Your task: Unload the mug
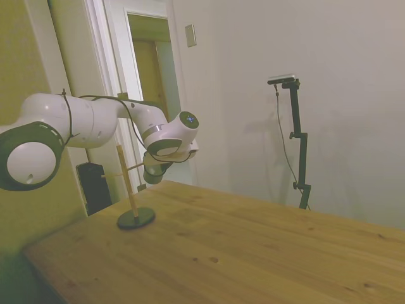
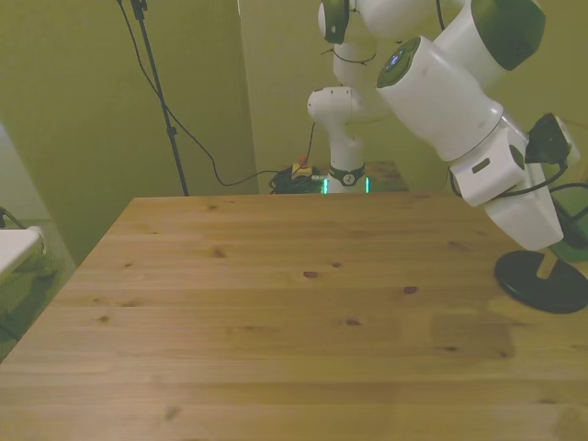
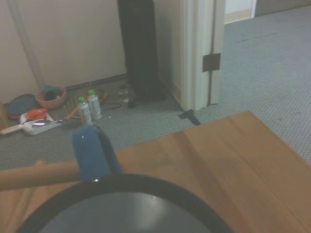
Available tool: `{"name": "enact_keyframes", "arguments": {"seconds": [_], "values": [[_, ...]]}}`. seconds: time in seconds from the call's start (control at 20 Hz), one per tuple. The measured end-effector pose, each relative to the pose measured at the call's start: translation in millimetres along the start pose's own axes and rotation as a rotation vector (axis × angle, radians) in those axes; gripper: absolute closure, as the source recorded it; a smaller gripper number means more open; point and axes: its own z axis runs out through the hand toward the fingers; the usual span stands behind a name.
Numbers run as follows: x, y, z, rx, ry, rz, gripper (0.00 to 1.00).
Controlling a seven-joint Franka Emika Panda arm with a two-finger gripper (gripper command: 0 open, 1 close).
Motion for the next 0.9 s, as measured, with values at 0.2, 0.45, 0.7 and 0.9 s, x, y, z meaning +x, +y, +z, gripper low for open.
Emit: {"name": "enact_keyframes", "arguments": {"seconds": [0.2,0.45,0.7,0.9], "values": [[12,13,-1,-0.040,0.056,0.090,1.00],[14,26,-14,-0.155,0.053,0.255,1.00],[1,36,-73,-0.310,0.067,0.460,1.00],[-23,47,-128,-0.429,0.068,0.627,1.00]]}}
